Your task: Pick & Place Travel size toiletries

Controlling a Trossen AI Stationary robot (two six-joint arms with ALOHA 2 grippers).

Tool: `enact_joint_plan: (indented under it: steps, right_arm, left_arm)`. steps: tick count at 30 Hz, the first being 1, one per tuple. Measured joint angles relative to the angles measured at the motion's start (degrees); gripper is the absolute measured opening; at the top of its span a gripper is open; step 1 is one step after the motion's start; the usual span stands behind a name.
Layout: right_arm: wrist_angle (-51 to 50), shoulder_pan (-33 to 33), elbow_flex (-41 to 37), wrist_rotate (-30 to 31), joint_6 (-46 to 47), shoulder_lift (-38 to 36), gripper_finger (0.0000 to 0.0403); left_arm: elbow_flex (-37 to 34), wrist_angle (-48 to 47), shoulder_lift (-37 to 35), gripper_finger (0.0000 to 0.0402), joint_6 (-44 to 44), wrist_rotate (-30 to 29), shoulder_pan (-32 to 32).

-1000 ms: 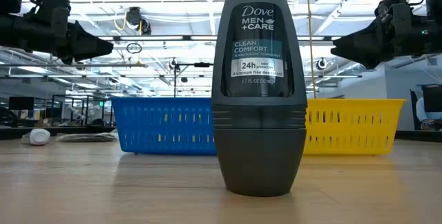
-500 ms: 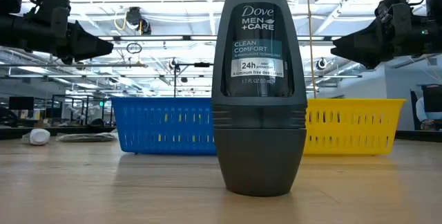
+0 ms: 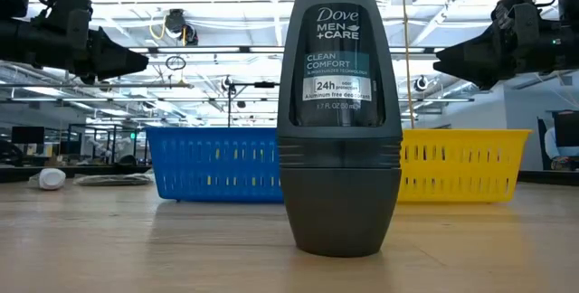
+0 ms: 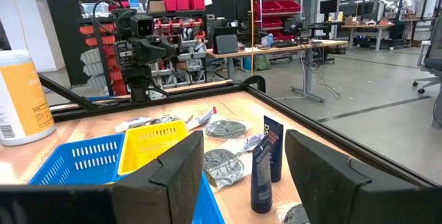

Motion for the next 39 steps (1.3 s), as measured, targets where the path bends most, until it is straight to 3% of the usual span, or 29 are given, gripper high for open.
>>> enact_joint_plan:
  steps: [10, 13, 17, 21, 29, 39]
  right_arm:
    - [3.38, -0.01, 0.0, -1.87, 1.72, 0.11, 0.0196]
    - [10.93, 0.08, -0.01, -12.08, 3.76, 0.18, 0.0196]
    - [18.62, 1.2, -0.01, -31.84, 6.05, 0.65, 0.0196]
    - [19.1, 3.32, -0.01, -38.5, 10.07, 0.7, 0.0196]
    - [18.49, 13.33, -0.03, -38.89, 14.92, 3.93, 0.0196]
    - [18.83, 27.47, -0.03, -30.79, 11.72, 13.4, 0.0196]
  left_arm:
    - [0.01, 0.0, 0.02, 0.0132, 0.01, 0.01, 0.0]
    - [0.01, 0.01, 0.0, 0.0132, 0.0, -0.01, -0.01]
    - [-0.01, -0.01, 0.0, 0.0131, 0.01, 0.01, -0.01]
    - [0.01, -0.01, 0.0, 0.0131, 0.0, 0.0, -0.01]
    - [0.01, 0.01, 0.01, 0.0132, 0.0, 0.0, -0.01]
    - [0.01, 0.01, 0.0, 0.0132, 0.0, 0.01, 0.0]
